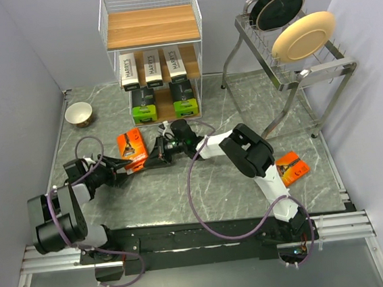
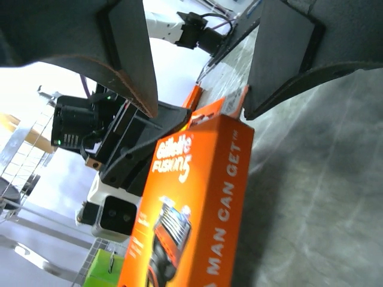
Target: Place and organize the shaving razors onto the shelf
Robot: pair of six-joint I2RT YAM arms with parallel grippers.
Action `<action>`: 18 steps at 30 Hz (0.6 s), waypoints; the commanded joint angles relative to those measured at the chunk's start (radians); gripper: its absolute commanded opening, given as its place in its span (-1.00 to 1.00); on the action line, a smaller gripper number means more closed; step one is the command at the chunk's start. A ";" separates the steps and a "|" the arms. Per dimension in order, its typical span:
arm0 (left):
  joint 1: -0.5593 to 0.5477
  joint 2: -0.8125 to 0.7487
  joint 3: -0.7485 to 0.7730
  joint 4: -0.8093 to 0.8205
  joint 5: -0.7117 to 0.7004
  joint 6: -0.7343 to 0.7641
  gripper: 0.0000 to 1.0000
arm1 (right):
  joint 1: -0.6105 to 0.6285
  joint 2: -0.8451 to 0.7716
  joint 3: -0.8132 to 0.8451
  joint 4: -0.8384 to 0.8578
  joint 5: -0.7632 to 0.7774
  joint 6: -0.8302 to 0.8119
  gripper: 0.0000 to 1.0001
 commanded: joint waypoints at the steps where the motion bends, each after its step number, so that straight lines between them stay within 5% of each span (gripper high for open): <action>1: 0.001 0.052 0.032 0.119 0.032 -0.052 0.27 | 0.005 -0.078 0.017 -0.007 -0.002 -0.032 -1.00; 7: 0.003 0.112 0.029 0.184 -0.003 -0.083 0.25 | 0.006 -0.083 0.020 -0.027 -0.004 -0.046 -1.00; 14: 0.001 0.143 0.043 0.230 0.023 -0.098 -0.23 | 0.008 -0.075 0.028 -0.048 0.006 -0.063 -1.00; 18: 0.004 0.126 0.031 0.208 0.005 -0.078 -0.22 | 0.008 -0.080 0.030 -0.051 0.002 -0.075 -1.00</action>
